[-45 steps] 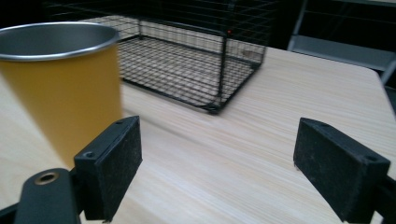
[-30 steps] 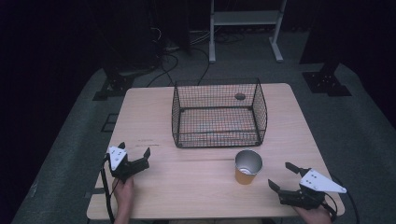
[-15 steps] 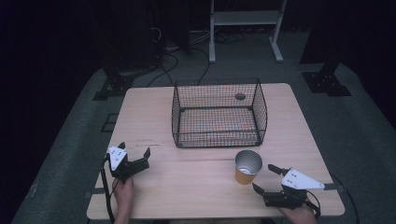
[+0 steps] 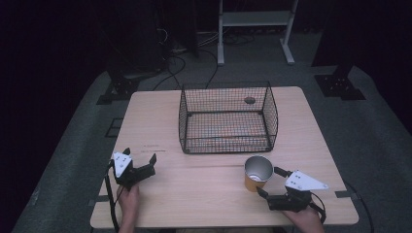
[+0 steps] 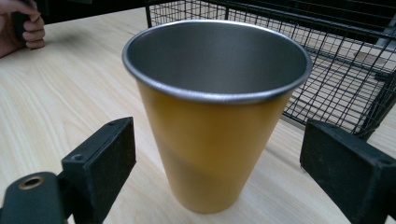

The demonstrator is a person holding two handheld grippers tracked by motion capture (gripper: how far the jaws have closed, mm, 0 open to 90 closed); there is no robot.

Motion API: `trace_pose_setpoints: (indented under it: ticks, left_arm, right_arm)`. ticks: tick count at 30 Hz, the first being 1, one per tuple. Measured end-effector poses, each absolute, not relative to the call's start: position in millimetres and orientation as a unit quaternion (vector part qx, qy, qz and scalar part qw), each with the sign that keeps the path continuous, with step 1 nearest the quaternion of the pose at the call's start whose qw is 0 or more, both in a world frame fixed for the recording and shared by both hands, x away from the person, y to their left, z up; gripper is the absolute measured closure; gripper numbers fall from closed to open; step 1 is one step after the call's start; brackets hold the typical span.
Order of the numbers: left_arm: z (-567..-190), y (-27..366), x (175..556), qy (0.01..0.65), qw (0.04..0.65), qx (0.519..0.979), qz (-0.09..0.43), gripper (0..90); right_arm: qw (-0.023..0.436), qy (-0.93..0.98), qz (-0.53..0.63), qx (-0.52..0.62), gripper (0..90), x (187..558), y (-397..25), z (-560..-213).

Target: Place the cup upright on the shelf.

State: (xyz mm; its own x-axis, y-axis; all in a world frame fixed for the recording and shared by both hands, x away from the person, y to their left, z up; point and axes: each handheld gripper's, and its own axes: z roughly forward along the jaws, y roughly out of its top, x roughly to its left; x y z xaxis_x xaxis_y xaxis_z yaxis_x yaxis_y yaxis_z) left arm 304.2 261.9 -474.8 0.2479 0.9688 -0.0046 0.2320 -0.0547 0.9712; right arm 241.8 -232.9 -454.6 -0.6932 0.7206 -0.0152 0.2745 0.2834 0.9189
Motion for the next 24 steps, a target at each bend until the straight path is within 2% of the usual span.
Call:
trace_pose_setpoints:
  ticks: [22, 24]
  left_arm:
    - [-475, 262, 304, 0.483, 0.488, 0.621, 0.377, 0.0]
    - [-475, 262, 304, 0.482, 0.488, 0.622, 0.378, 0.0]
  right_arm:
    - [0.218, 0.771, 0.507, 0.318, 9.3, 263, -209, -451]
    - [0.214, 0.77, 0.508, 0.321, 12.0, 265, -209, -449]
